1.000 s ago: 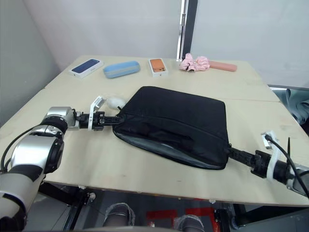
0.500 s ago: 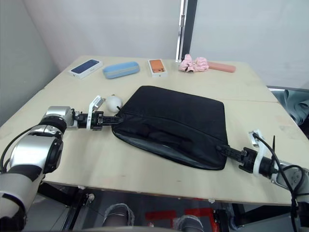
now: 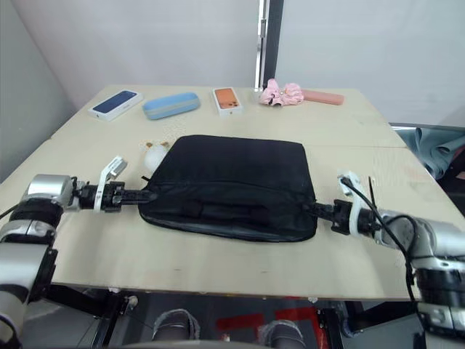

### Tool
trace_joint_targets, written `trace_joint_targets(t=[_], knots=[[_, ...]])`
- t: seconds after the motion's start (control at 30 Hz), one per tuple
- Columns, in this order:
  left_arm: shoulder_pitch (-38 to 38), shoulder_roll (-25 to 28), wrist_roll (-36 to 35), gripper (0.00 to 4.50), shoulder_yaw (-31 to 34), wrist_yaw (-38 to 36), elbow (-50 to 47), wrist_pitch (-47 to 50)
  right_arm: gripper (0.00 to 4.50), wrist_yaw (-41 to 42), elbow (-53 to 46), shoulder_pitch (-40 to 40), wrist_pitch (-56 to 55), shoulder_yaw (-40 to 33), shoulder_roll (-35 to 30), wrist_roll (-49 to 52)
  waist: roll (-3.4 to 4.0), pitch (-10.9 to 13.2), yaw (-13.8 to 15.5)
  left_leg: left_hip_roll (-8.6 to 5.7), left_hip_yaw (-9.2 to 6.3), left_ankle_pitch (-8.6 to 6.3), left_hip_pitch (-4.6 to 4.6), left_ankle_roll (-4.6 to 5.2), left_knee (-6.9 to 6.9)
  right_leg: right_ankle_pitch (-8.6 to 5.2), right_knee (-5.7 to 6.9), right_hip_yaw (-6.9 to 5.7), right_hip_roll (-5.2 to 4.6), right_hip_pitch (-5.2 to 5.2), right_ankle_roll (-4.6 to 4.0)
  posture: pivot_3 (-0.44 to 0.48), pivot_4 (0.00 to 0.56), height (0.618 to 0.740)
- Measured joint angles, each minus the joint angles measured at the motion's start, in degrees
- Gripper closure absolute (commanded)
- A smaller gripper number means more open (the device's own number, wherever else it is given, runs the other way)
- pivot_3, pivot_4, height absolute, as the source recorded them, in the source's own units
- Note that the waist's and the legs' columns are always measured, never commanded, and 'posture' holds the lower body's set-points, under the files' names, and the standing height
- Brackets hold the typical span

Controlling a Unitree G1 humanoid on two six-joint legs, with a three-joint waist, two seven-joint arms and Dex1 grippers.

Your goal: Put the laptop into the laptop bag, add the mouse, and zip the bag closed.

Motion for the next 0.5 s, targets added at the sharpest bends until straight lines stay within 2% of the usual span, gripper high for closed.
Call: trace_joint_targets(t=[0.17, 0.23, 0.33, 0.5], knots=[[6.5, 0.9, -3.3, 4.50, 0.8, 1.7, -12.0, 4.1, 4.48, 0.4, 3.7, -8.5, 0.7, 6.5, -2.9, -5.6, 0.03, 0.0, 0.4, -0.03, 0.04, 0.00, -0.09, 0.00, -0.04, -0.01, -0.09, 0.01, -0.01, -0.07, -0.02, 0.000, 0.150, 0.740], [8.3, 0.9, -4.5, 4.50, 1.3, 2.6, -15.3, 4.7, 4.48, 1.1, 3.8, -9.5, 0.8, 7.9, -4.0, -6.5, 0.02, 0.0, 0.6, -0.03, 0.02, -0.01, -0.13, 0.00, -0.09, -0.05, -0.13, -0.03, -0.01, -0.08, -0.07, 0.000, 0.150, 0.740], [11.0, 0.9, -6.1, 4.50, 2.3, 4.0, -20.0, 4.9, 4.48, 2.7, 2.3, -9.3, 1.4, 8.9, -6.3, -6.6, 0.02, 0.0, 0.9, -0.03, 0.02, -0.01, -0.30, 0.02, -0.12, -0.06, -0.19, -0.05, 0.00, -0.23, -0.09, 0.000, 0.150, 0.740], [12.2, 0.9, -7.6, 4.50, 2.7, 6.0, -22.4, 5.1, 4.48, 3.4, -2.3, -6.3, 2.1, 8.5, -8.4, -6.6, 0.02, 0.0, 1.3, -0.02, 0.04, 0.00, -0.32, 0.02, -0.14, -0.06, -0.15, -0.03, 0.02, -0.32, -0.09, 0.000, 0.150, 0.740]])
